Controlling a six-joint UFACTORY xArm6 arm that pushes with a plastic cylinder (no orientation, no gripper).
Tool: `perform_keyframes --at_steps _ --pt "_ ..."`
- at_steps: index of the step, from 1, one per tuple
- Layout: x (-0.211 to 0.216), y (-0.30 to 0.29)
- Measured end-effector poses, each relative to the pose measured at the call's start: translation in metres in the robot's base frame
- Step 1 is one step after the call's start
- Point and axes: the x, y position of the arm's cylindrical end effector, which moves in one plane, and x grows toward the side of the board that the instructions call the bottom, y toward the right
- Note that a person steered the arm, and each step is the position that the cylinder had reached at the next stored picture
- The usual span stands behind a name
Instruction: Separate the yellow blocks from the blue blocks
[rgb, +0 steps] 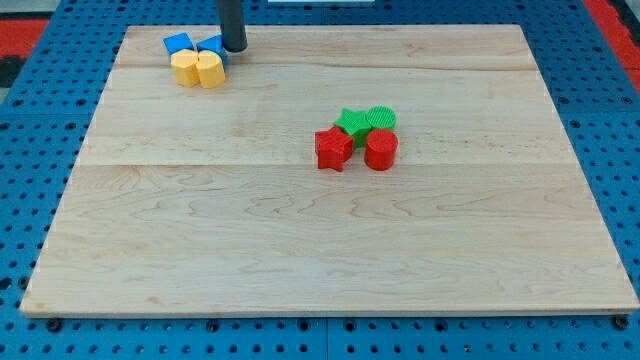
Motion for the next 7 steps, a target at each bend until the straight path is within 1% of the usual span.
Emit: perform_keyframes --at_steps 2,3,4,5,6,7 --pt "0.001 0.004" --pt "0.058 0.040" --pt "0.121 0.005" --pt "0.116 -0.080" --pt "0.085 -0.140" --pt "0.056 -0.163"
